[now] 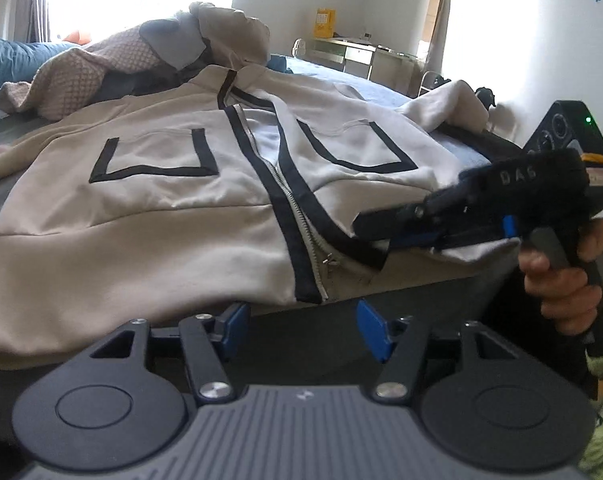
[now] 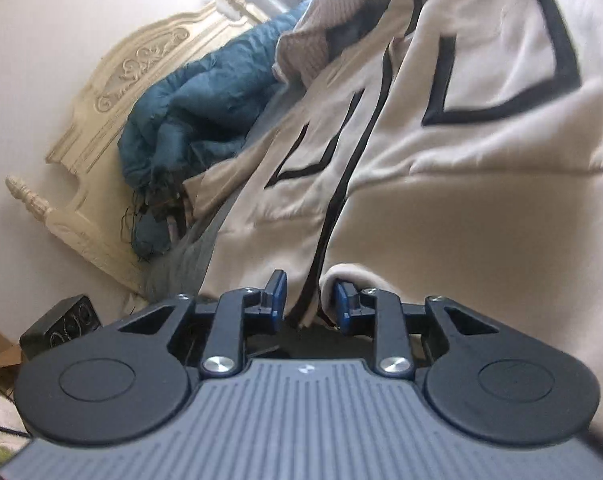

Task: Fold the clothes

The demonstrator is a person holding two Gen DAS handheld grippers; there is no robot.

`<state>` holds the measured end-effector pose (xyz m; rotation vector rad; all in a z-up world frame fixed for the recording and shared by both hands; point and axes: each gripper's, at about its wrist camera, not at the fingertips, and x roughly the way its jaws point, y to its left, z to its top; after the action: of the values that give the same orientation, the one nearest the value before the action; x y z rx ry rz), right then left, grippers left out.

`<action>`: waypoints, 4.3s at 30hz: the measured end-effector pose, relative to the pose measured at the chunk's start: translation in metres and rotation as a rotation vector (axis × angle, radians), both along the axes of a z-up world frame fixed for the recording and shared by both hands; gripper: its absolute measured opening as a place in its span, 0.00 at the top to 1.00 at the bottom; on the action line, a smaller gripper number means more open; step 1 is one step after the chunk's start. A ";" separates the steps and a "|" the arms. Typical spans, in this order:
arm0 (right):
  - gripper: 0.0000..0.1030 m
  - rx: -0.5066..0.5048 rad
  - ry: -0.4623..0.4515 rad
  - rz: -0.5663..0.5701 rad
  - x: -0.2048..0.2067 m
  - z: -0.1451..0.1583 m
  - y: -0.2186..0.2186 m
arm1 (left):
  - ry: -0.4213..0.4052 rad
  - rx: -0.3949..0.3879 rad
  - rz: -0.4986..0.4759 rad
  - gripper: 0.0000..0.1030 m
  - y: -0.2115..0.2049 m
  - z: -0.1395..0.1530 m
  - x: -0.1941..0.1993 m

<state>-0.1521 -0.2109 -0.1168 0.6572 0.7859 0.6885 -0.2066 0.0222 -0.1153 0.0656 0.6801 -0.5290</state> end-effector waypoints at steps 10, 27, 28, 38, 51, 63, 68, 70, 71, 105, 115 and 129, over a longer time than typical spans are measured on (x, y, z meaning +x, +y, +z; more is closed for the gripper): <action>0.73 -0.109 -0.148 0.027 -0.002 0.017 0.006 | -0.127 0.158 -0.035 0.37 0.002 0.006 0.010; 0.62 -1.050 -0.711 0.562 -0.049 0.011 0.087 | -0.188 0.506 -0.322 0.37 -0.001 -0.015 0.016; 0.62 -1.080 -0.734 0.561 -0.052 0.008 0.089 | -0.190 0.501 -0.316 0.37 -0.001 -0.015 0.017; 0.84 -1.215 -0.804 0.522 -0.059 0.005 0.099 | -0.198 0.457 -0.253 0.60 0.007 -0.010 0.020; 0.78 -1.367 -0.953 0.468 -0.073 -0.022 0.114 | -0.308 0.518 -0.201 0.68 -0.008 -0.026 0.009; 0.97 -1.221 -0.810 0.446 -0.064 0.009 0.106 | -0.289 0.438 -0.177 0.97 -0.004 -0.008 0.002; 0.97 -1.101 -0.716 0.527 -0.052 0.031 0.095 | -0.261 0.427 -0.217 0.98 0.000 0.000 -0.007; 0.97 -1.077 -0.698 0.564 -0.051 0.035 0.092 | -0.257 0.438 -0.243 0.98 0.000 0.002 -0.012; 0.98 -1.065 -0.686 0.586 -0.051 0.037 0.091 | -0.256 0.446 -0.259 0.98 0.001 0.002 -0.014; 0.91 -1.160 -0.707 0.603 -0.068 0.019 0.088 | -0.257 0.547 -0.118 0.81 0.035 -0.032 -0.031; 0.79 -1.252 -0.757 0.595 -0.066 0.008 0.087 | -0.301 0.632 -0.066 0.73 0.057 -0.031 -0.020; 0.99 -1.216 -0.687 0.649 -0.063 0.023 0.085 | -0.318 0.665 -0.151 0.98 0.062 -0.022 -0.028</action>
<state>-0.2149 -0.1259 -0.0940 -0.9426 0.6048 0.7888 -0.2350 0.0842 -0.1372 0.8140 0.5159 -0.4052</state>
